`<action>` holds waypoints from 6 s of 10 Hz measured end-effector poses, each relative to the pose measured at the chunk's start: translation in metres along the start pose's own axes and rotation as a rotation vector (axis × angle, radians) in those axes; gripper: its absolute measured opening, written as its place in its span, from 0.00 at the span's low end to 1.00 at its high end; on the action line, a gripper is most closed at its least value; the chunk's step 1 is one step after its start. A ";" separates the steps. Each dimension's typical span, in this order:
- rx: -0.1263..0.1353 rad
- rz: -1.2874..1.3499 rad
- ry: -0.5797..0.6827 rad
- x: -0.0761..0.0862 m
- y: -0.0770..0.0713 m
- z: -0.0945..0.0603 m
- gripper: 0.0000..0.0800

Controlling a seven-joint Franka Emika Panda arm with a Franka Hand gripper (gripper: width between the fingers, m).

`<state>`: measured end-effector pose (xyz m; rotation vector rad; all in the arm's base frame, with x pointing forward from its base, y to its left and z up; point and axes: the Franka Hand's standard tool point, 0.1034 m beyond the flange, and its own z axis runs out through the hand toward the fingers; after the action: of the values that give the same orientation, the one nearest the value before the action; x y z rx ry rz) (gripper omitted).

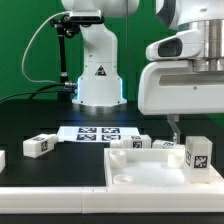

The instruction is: Assemble one leg

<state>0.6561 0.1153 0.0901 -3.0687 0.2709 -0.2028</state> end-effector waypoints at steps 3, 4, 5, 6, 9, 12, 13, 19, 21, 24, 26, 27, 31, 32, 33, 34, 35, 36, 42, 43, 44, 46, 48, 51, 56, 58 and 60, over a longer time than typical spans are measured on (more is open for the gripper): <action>0.002 0.161 0.001 0.001 0.000 0.000 0.37; 0.002 0.201 0.002 0.001 0.000 0.000 0.37; -0.001 0.305 0.003 0.001 0.003 0.001 0.14; -0.011 0.423 0.004 -0.004 0.011 0.006 0.04; 0.017 0.654 0.026 -0.007 0.022 0.008 0.00; -0.029 0.207 -0.028 -0.004 0.017 -0.003 0.00; -0.048 0.034 -0.051 -0.005 0.008 -0.010 0.10; -0.054 -0.087 -0.118 -0.019 0.015 -0.005 0.80; -0.067 -0.087 -0.146 -0.026 0.019 0.009 0.81; -0.071 -0.037 -0.141 -0.025 0.019 0.010 0.81; -0.082 0.122 -0.135 -0.026 0.019 0.011 0.61; -0.085 0.158 -0.134 -0.026 0.019 0.011 0.44; -0.104 0.456 -0.118 -0.026 0.019 0.012 0.36; -0.100 0.583 -0.079 -0.023 0.017 0.013 0.36; -0.097 0.721 -0.051 -0.023 0.015 0.013 0.36; -0.099 0.845 -0.044 -0.023 0.015 0.013 0.36; -0.075 1.008 -0.032 -0.022 0.012 0.014 0.36; -0.028 1.181 -0.015 -0.019 0.010 0.014 0.36; 0.087 1.733 -0.053 -0.021 0.009 0.015 0.46; 0.088 1.680 -0.051 -0.021 0.009 0.015 0.46; 0.093 1.515 -0.044 -0.019 0.007 0.014 0.70; 0.103 1.118 -0.040 -0.024 -0.002 0.020 0.78; 0.090 1.021 -0.029 -0.034 -0.011 0.021 0.81; 0.055 0.602 -0.024 -0.028 -0.003 0.018 0.81; 0.024 0.375 -0.024 -0.021 0.007 0.019 0.49; 0.022 0.467 -0.025 -0.021 0.007 0.020 0.36; 0.016 0.675 -0.033 -0.022 0.007 0.019 0.36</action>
Offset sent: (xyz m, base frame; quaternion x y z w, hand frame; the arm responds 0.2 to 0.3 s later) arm 0.0000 0.0000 0.0000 0.0000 0.0000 0.1296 0.9916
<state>0.6364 0.1136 0.0681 -2.7579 1.2461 -0.1137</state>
